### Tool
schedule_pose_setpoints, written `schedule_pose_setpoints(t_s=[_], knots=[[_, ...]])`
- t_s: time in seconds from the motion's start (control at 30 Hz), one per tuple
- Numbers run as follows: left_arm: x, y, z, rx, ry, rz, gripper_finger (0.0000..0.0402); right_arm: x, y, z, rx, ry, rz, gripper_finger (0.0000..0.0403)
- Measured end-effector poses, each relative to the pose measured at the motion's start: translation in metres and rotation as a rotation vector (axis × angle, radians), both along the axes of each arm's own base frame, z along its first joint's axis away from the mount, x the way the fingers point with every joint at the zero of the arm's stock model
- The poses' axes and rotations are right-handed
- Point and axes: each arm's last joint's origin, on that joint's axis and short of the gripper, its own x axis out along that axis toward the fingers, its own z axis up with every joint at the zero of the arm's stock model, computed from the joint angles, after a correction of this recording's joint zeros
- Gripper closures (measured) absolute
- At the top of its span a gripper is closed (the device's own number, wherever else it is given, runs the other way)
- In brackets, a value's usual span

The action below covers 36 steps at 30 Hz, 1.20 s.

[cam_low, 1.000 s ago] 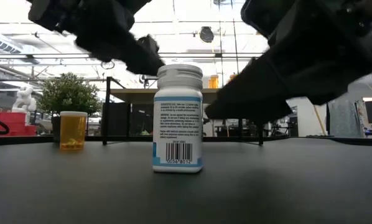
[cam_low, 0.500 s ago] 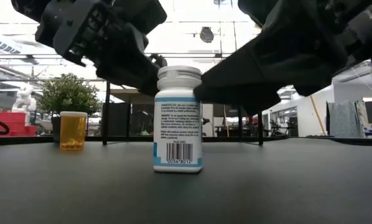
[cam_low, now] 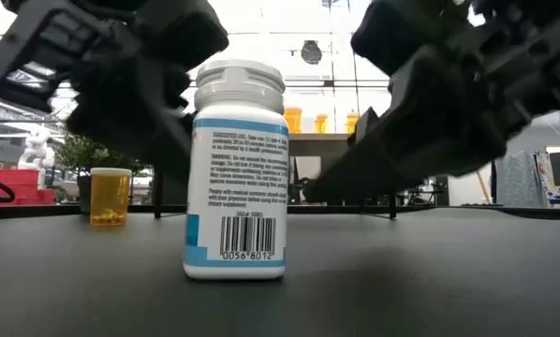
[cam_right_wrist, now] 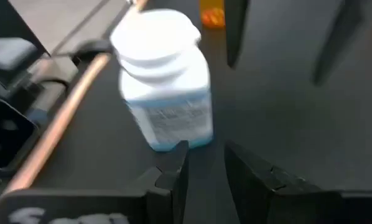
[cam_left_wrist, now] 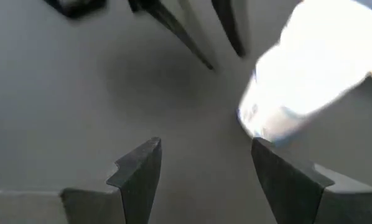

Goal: Pick and place medicine bottles onto shelf by color
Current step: Put the white pill bottle on the shelf aligned with the other white pill bottle

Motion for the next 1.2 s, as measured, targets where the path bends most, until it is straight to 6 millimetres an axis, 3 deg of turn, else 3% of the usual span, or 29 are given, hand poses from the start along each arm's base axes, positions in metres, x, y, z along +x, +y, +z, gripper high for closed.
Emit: schedule_pose_setpoints(t_s=[0.17, 0.37, 0.73, 0.93, 1.2], knots=[[-0.010, 0.003, 0.006, -0.020, 0.097, 0.048, 0.0149, 0.000, -0.002, -0.001, 0.005, 0.016, 0.000, 0.0305], [-0.018, -0.007, 0.018, -0.047, 0.081, 0.010, 0.0149, 0.002, 0.009, 0.010, 0.130, -0.066, 0.186, 0.0305], [-0.015, -0.013, 0.007, -0.048, 0.070, 0.123, 0.0149, 0.000, 0.016, 0.015, 0.105, -0.142, 0.203, 0.0305], [-0.027, -0.034, 0.005, -0.121, 0.140, 0.035, 0.0149, 0.002, 0.013, 0.014, 0.068, -0.141, 0.188, 0.0305], [-0.029, -0.059, 0.013, -0.182, -0.001, -0.020, 0.0153, 0.004, 0.009, 0.013, 0.063, -0.136, 0.183, 0.0305]])
